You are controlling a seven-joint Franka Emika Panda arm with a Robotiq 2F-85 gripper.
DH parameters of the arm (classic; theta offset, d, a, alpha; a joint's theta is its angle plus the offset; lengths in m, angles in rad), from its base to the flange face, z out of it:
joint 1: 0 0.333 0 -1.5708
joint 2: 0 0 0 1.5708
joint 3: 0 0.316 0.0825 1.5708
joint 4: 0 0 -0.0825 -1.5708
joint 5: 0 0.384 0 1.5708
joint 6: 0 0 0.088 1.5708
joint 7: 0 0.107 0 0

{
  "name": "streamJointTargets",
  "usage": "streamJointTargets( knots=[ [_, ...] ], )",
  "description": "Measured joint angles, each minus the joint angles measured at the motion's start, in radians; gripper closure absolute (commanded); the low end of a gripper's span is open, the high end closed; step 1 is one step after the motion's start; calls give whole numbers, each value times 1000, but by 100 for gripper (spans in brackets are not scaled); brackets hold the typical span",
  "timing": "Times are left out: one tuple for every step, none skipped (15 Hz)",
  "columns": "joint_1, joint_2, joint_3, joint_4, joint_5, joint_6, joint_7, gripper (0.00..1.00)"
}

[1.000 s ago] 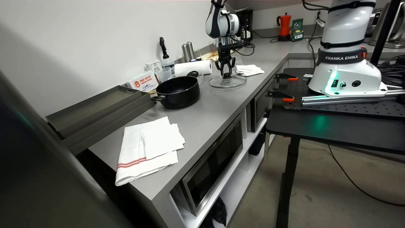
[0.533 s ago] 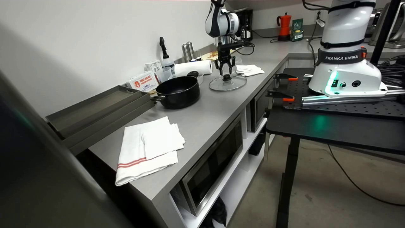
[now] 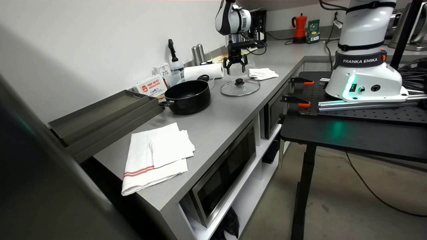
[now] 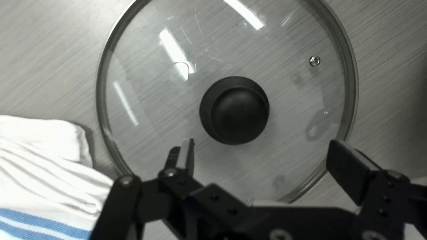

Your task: Pick up the lid from the pot and put it on the counter

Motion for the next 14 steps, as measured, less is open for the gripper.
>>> streamJointTargets(
  knots=[
    [0, -2, 0, 0, 0, 0, 0, 0],
    [0, -5, 0, -1, 0, 0, 0, 0],
    [0, -7, 0, -1, 0, 0, 0, 0],
    [0, -10, 0, -1, 0, 0, 0, 0],
    [0, -13, 0, -2, 0, -1, -1, 0],
    [0, -18, 1, -3, 0, -3, -3, 0],
    [0, -25, 2, -5, 0, -5, -8, 0],
    [0, -37, 4, -9, 0, -6, -17, 0],
    [0, -54, 6, -17, 0, -8, -28, 0],
    [1, -75, 7, -26, 0, -11, -42, 0],
    [1, -101, 9, -37, -1, -20, -59, 0],
    [0, -129, 11, -48, -1, -36, -81, 0],
    [0, -159, 14, -57, -1, -61, -103, 0],
    [0, -192, 16, -64, -1, -94, -128, 0]
  ],
)
